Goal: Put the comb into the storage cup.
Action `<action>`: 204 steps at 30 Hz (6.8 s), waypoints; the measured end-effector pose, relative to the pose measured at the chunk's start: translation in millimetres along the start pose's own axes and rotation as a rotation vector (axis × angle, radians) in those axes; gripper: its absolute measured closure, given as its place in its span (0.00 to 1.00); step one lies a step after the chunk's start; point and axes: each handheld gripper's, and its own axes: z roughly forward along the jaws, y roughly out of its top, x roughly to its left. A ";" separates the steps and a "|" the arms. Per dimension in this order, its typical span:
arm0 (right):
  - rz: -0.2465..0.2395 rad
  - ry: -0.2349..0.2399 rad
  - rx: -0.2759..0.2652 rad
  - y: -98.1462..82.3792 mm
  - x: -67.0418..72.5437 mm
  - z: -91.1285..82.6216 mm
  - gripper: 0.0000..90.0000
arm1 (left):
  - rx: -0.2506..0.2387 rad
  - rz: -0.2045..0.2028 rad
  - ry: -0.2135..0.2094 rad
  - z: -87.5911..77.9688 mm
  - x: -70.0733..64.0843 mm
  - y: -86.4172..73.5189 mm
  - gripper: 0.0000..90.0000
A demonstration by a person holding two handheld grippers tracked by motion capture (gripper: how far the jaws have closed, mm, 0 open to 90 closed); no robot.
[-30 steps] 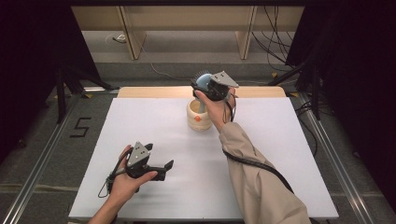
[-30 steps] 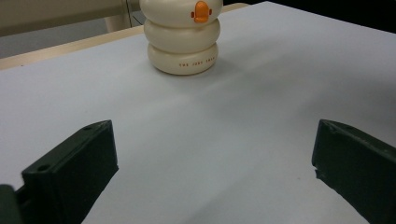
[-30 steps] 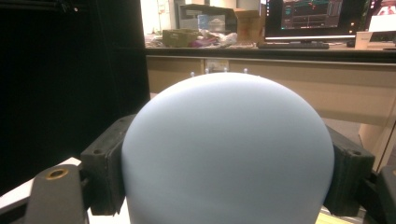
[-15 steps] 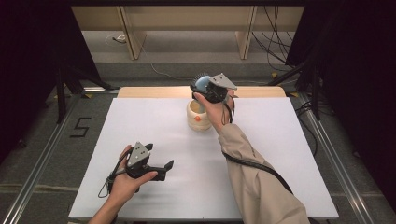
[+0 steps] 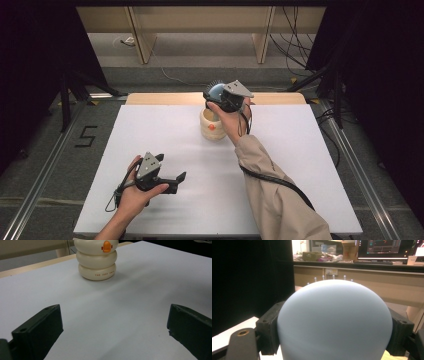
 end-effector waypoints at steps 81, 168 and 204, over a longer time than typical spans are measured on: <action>0.042 0.165 0.136 -4.3 -38.0 -93.0 0.02 | 0.011 -0.004 0.007 1.0 -0.6 -1.3 0.00; -0.019 0.207 0.255 -50.1 -71.4 -190.0 0.03 | 0.003 -0.002 0.025 -1.5 1.3 0.6 0.00; -0.020 0.212 0.291 -76.8 -82.6 -228.7 0.05 | 0.002 -0.004 0.034 -2.6 3.7 -0.3 0.00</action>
